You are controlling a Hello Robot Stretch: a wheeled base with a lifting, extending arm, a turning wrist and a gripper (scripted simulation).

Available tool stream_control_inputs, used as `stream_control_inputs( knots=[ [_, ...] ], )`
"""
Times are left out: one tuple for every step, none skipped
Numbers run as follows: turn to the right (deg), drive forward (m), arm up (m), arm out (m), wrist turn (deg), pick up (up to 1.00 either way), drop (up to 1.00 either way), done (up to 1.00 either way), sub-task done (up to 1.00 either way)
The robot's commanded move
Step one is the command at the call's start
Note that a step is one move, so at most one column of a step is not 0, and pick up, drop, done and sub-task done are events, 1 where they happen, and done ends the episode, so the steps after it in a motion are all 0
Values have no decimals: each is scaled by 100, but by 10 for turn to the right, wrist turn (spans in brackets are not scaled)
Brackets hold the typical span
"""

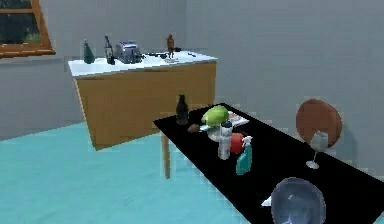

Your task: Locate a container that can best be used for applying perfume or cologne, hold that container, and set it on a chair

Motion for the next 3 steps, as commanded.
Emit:
stream_control_inputs(
  knots=[
    [0, 45, 0, 0, 0, 0, 0, 0, 0],
    [-450, 0, 0, 0, 0, 0, 0, 0, 0],
    [-150, 0, 0, 0, 0, 0, 0, 0, 0]
  ],
)
